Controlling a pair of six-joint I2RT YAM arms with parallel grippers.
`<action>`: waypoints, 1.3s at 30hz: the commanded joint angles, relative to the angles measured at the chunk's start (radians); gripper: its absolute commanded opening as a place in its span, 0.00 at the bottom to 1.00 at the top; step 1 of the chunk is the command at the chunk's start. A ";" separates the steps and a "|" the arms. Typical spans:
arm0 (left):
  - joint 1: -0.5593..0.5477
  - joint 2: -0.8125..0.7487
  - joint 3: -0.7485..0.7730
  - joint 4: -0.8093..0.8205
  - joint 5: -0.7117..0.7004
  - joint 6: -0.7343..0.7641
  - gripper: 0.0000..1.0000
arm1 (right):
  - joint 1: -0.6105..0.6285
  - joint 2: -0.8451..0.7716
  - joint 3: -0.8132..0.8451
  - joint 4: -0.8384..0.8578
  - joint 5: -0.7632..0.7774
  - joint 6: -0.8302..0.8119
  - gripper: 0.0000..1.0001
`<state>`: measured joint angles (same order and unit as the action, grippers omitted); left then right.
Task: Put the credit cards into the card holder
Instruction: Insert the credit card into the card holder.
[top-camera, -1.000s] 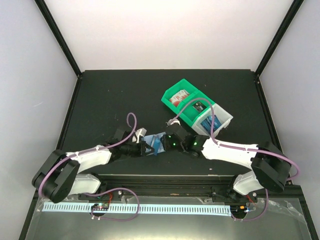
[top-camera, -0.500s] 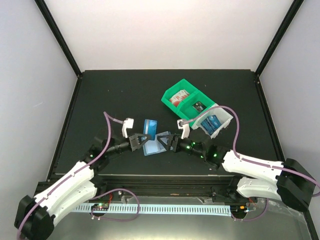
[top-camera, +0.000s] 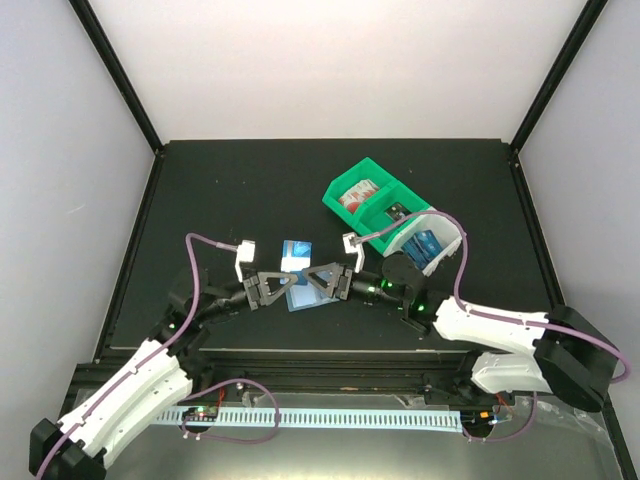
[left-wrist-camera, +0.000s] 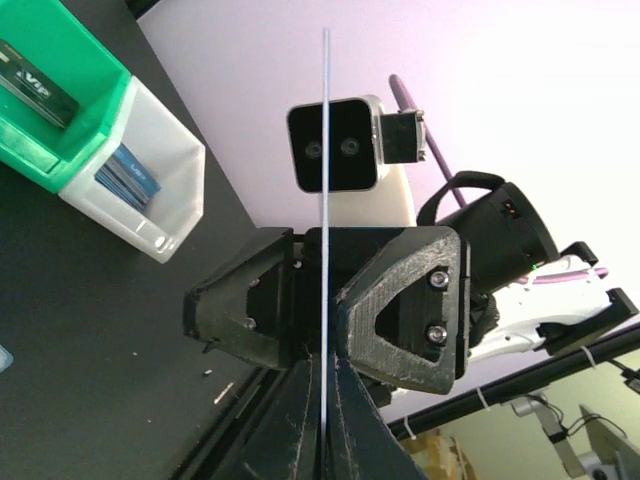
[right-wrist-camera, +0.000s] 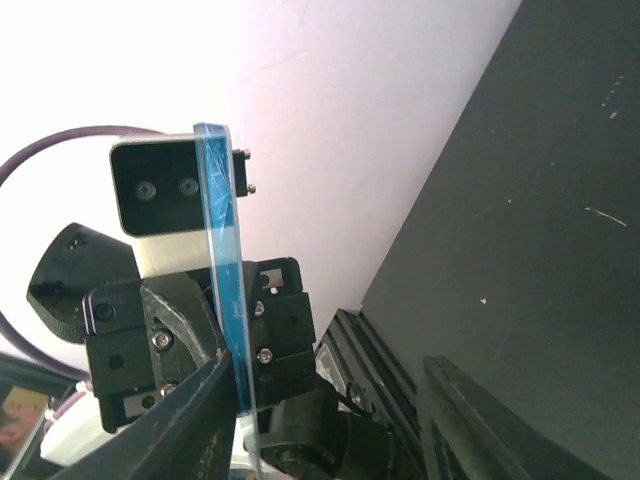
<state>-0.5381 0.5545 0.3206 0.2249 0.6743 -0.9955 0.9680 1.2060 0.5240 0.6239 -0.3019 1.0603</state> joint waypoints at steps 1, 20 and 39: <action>-0.003 -0.037 -0.016 0.055 0.039 -0.067 0.02 | -0.005 0.042 0.026 0.128 -0.075 0.036 0.46; -0.002 -0.077 -0.018 -0.496 -0.239 0.121 0.82 | -0.110 -0.089 0.114 -0.592 0.016 -0.247 0.01; 0.000 0.406 0.134 -0.469 -0.398 0.309 0.62 | -0.239 0.368 0.367 -0.799 -0.099 -0.504 0.01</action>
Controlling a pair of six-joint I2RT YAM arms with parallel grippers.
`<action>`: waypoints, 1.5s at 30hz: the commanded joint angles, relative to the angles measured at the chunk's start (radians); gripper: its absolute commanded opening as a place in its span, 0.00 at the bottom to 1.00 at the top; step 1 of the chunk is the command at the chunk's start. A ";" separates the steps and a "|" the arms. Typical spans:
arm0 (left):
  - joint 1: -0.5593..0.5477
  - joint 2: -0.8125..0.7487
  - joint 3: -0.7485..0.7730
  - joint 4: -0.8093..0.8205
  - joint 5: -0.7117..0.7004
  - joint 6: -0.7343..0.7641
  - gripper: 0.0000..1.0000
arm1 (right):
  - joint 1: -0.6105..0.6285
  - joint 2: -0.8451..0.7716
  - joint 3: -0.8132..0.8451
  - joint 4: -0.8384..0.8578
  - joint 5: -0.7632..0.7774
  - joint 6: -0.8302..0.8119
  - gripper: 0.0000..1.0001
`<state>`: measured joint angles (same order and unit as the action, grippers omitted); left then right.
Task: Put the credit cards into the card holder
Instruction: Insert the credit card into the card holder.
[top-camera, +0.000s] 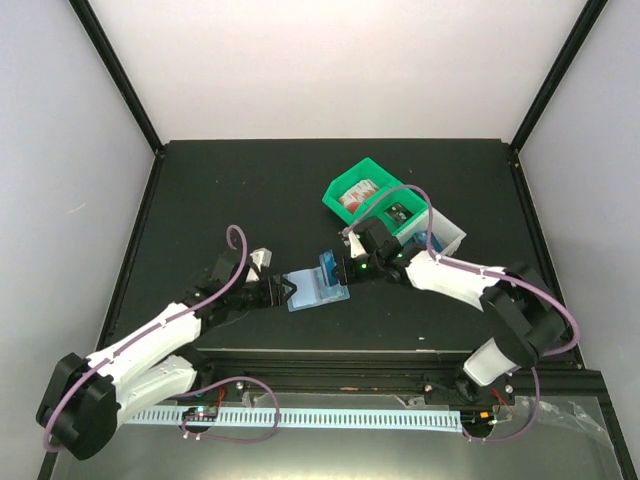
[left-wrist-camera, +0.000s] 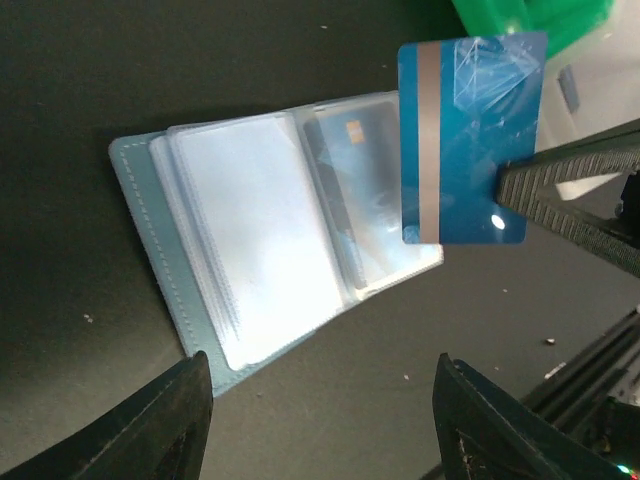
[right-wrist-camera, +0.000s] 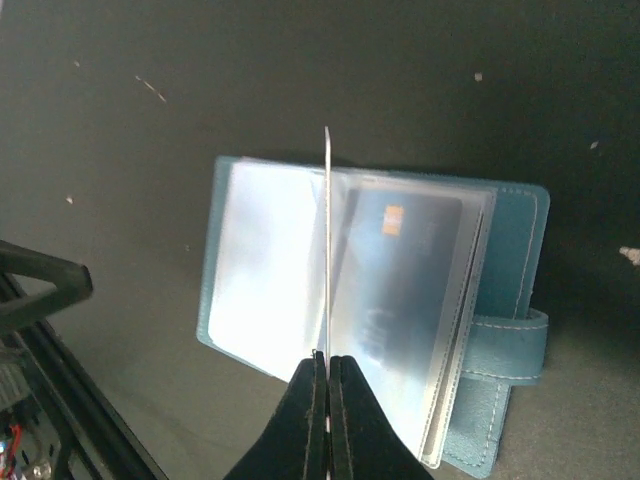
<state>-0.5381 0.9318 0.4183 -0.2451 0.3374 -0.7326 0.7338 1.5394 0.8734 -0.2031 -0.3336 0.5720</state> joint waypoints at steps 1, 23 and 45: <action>0.000 0.038 0.034 0.001 -0.064 0.046 0.62 | -0.004 0.042 0.013 0.042 -0.077 -0.007 0.01; -0.002 0.310 0.113 0.026 -0.089 0.036 0.40 | -0.004 0.110 -0.093 0.229 -0.189 0.137 0.01; -0.016 0.381 0.077 0.078 -0.135 -0.008 0.22 | -0.014 0.133 -0.045 0.149 -0.181 0.189 0.01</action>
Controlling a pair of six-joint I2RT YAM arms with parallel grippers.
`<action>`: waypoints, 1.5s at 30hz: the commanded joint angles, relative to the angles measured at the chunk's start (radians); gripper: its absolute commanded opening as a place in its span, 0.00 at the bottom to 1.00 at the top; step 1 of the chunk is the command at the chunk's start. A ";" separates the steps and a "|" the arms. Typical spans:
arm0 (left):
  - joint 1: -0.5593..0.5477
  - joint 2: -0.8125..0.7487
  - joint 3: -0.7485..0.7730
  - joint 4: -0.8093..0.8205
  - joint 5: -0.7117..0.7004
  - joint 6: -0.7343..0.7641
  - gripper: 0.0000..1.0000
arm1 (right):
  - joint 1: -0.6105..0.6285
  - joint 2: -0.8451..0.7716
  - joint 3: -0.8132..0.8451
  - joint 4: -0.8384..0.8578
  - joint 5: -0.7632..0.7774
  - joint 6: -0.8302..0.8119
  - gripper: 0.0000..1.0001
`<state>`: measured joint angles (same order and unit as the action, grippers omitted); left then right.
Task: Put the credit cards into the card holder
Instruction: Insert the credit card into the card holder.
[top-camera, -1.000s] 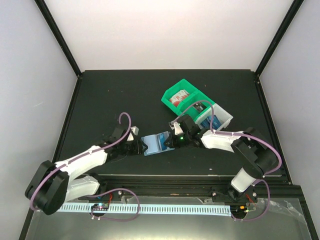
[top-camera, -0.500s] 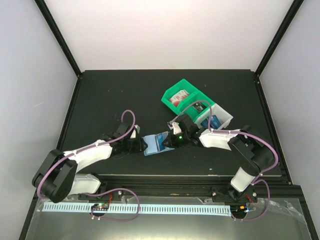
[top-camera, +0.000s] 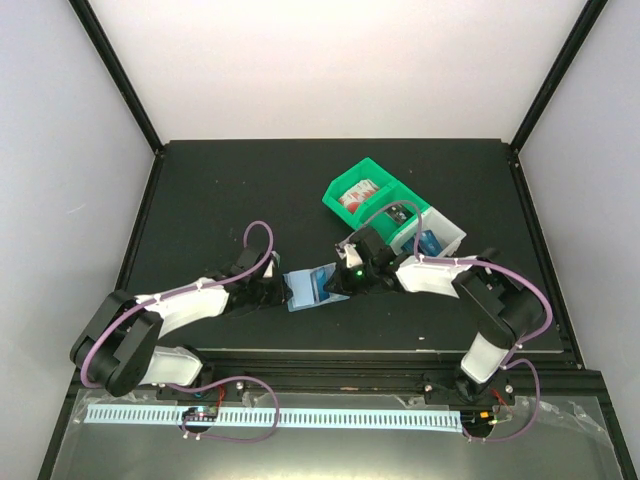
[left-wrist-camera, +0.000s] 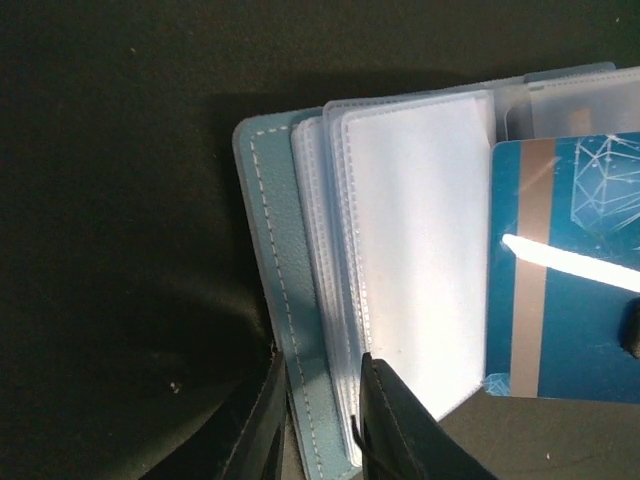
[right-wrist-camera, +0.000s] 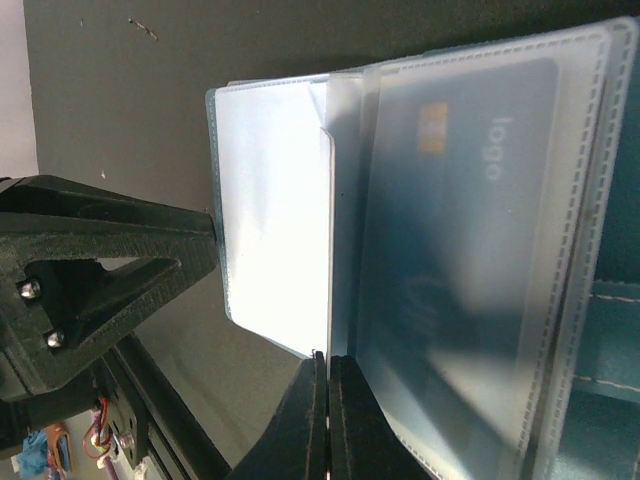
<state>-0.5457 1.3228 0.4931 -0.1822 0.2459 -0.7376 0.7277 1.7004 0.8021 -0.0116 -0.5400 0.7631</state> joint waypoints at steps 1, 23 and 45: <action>-0.009 -0.013 0.003 0.013 -0.048 0.000 0.21 | -0.009 -0.035 0.032 -0.058 0.032 -0.009 0.01; -0.012 0.017 0.013 0.014 -0.022 0.030 0.20 | -0.011 0.033 0.058 -0.039 0.031 -0.027 0.01; -0.012 0.004 0.018 0.009 -0.036 0.021 0.29 | -0.032 0.054 0.026 0.038 -0.032 -0.007 0.01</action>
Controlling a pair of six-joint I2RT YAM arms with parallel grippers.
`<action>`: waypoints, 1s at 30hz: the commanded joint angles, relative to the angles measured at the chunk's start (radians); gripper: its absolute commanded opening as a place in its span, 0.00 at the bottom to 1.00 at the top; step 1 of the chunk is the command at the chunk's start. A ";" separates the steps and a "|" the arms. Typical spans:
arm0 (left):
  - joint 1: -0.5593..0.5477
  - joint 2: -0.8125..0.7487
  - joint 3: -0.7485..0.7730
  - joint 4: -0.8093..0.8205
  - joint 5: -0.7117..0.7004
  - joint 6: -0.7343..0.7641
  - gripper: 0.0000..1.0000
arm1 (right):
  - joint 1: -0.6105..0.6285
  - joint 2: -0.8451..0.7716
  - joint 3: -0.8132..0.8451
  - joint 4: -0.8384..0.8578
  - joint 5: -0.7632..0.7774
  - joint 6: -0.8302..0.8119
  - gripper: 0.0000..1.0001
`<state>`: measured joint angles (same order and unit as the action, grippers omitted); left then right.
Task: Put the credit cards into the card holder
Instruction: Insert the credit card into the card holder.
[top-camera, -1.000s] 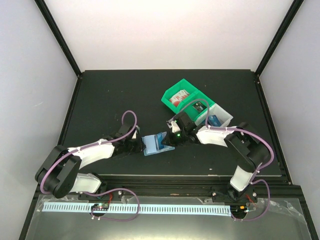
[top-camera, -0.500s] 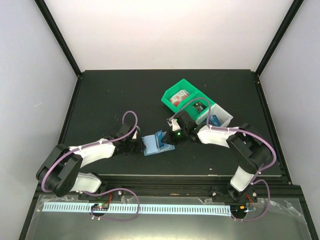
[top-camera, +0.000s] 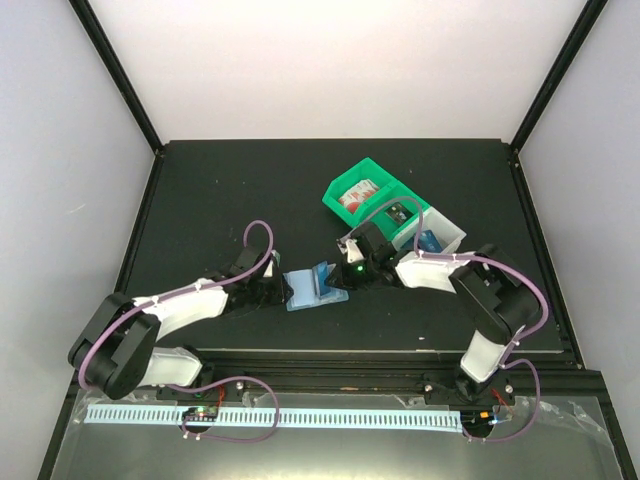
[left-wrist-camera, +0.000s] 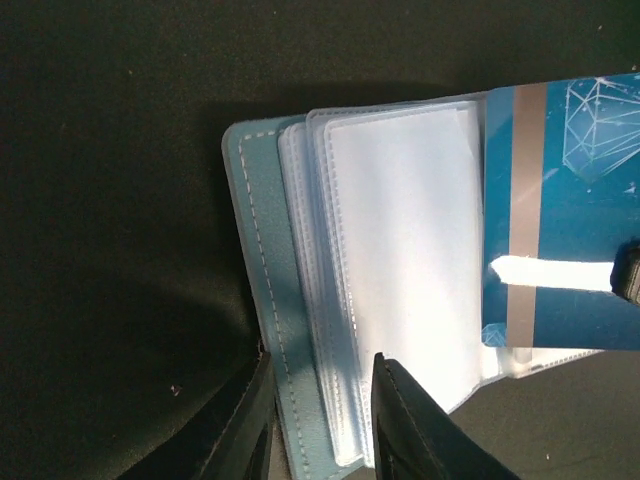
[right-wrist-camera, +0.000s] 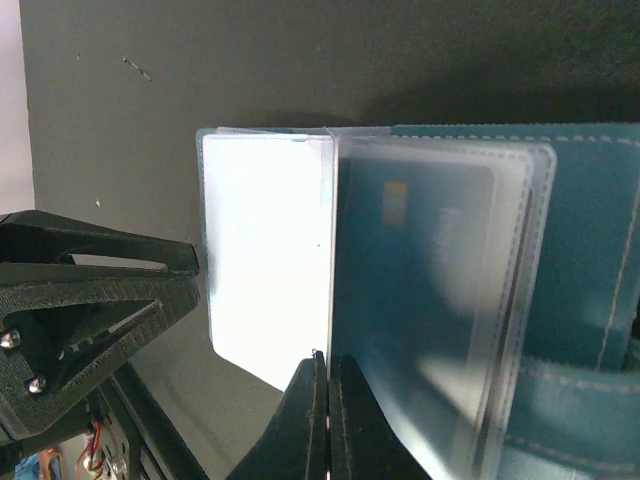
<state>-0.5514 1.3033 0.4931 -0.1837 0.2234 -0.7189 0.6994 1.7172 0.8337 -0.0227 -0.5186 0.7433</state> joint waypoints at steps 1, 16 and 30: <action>-0.007 0.035 0.018 0.012 -0.015 0.003 0.29 | -0.004 0.045 -0.005 0.055 -0.062 0.016 0.01; -0.023 0.066 0.005 0.017 -0.037 -0.007 0.21 | -0.004 0.091 -0.056 0.173 -0.150 0.123 0.01; -0.027 0.061 -0.003 0.024 -0.032 -0.013 0.21 | 0.017 0.104 -0.096 0.226 -0.113 0.185 0.01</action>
<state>-0.5671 1.3441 0.4931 -0.1707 0.1864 -0.7216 0.6960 1.7943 0.7444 0.2104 -0.6415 0.9054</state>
